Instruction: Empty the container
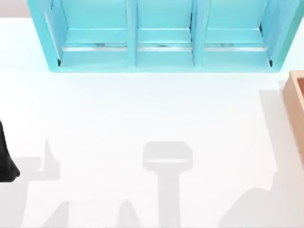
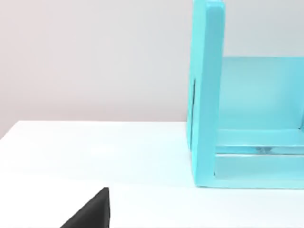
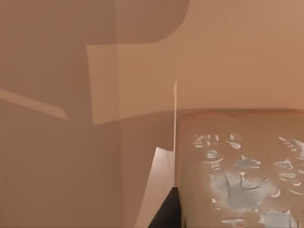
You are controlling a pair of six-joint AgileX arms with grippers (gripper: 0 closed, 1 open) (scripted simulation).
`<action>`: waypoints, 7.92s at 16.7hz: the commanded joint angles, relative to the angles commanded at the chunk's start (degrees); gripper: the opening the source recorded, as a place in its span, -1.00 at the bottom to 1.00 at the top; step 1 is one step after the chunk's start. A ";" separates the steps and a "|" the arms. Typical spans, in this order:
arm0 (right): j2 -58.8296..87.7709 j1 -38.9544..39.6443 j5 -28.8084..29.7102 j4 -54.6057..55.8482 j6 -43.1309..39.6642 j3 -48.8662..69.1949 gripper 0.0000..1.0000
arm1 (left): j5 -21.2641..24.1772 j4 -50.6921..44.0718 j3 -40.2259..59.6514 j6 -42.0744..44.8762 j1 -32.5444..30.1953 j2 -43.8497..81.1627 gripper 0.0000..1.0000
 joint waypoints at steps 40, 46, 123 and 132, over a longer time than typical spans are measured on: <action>6.27 16.47 0.04 -28.64 16.35 33.62 -1.00 | 0.00 0.00 0.00 0.00 0.00 0.00 1.00; 21.92 42.56 0.09 -24.44 42.96 45.35 -1.00 | 0.00 0.00 0.00 0.00 0.00 0.00 1.00; 16.60 0.71 -0.17 -32.15 0.97 48.57 1.00 | 0.00 0.00 0.00 0.00 0.00 0.00 1.00; 17.58 0.88 -0.17 -25.71 1.14 43.06 1.00 | 0.00 0.00 0.00 0.00 0.00 0.00 1.00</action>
